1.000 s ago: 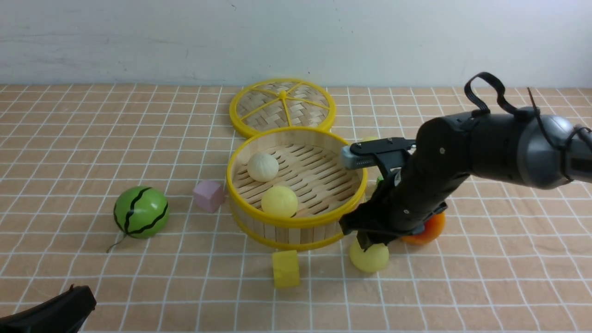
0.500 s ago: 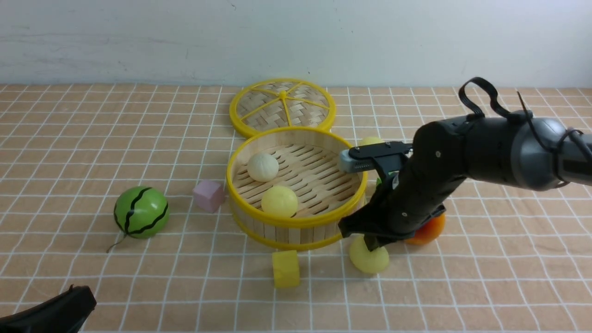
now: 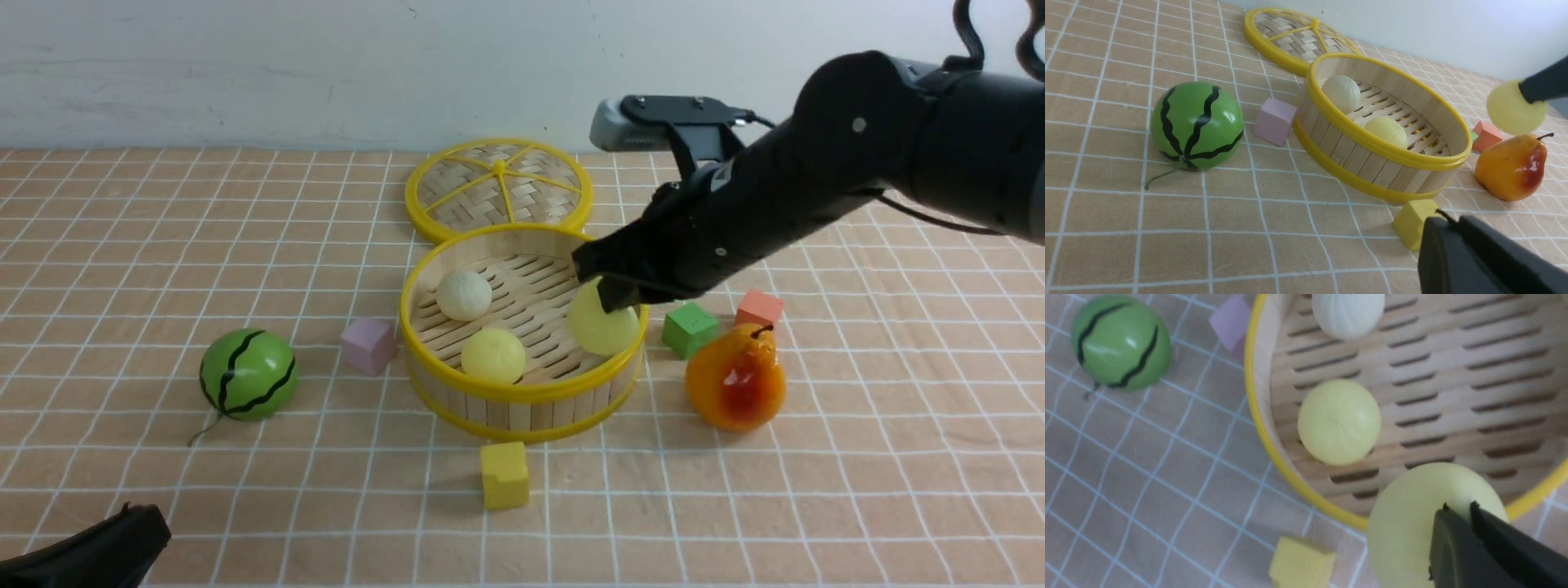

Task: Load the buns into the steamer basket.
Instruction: Use the right arm to put the steamed stuffed bun into the steamer, then use the right arm to grab a steamed stuffed bun

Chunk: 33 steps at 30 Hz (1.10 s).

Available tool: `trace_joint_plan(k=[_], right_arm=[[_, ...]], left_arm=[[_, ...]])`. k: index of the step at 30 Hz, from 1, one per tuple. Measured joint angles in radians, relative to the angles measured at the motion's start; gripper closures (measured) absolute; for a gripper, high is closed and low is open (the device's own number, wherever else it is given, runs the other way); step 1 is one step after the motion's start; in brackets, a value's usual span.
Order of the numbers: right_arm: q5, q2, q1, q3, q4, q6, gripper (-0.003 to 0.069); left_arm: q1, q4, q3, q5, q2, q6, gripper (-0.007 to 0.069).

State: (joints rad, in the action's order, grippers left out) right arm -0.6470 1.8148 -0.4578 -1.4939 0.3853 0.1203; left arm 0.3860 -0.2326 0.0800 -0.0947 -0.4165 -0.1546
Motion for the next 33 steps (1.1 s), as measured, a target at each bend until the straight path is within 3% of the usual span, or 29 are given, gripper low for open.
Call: trace_joint_plan(k=[4, 9, 13, 16, 20, 24, 27, 33], right_arm=[[0.091, 0.095, 0.0, -0.04, 0.016, 0.007, 0.0645], [0.147, 0.219, 0.0, -0.073, 0.006, -0.013, 0.0581], [0.148, 0.246, 0.0, -0.075, -0.016, -0.013, 0.0481], [0.147, 0.23, 0.0, -0.077, -0.021, -0.015, 0.0335], [0.136, 0.176, 0.002, -0.111, -0.055, -0.012, 0.0253], [0.077, 0.128, 0.045, -0.186, -0.146, -0.043, 0.0269], [0.003, 0.151, 0.106, -0.255, -0.2, -0.096, 0.0337], [-0.04, 0.288, 0.169, -0.365, -0.212, -0.113, 0.0392]], left_arm=[[0.0, 0.0, 0.0, 0.0, 0.0, 0.0, 0.0596], [0.0, 0.0, 0.0, 0.0, 0.0, 0.0, 0.0592], [0.0, 0.0, 0.0, 0.0, 0.0, 0.0, 0.0592], [0.0, 0.0, 0.0, 0.0, 0.0, 0.0, 0.0588], [0.0, 0.0, 0.0, 0.0, 0.0, 0.0, 0.0585], [0.0, 0.0, 0.0, 0.0, 0.0, 0.0, 0.0582], [0.0, 0.0, 0.0, 0.0, 0.0, 0.0, 0.0577], [0.0, 0.0, 0.0, 0.0, 0.0, 0.0, 0.0571]])
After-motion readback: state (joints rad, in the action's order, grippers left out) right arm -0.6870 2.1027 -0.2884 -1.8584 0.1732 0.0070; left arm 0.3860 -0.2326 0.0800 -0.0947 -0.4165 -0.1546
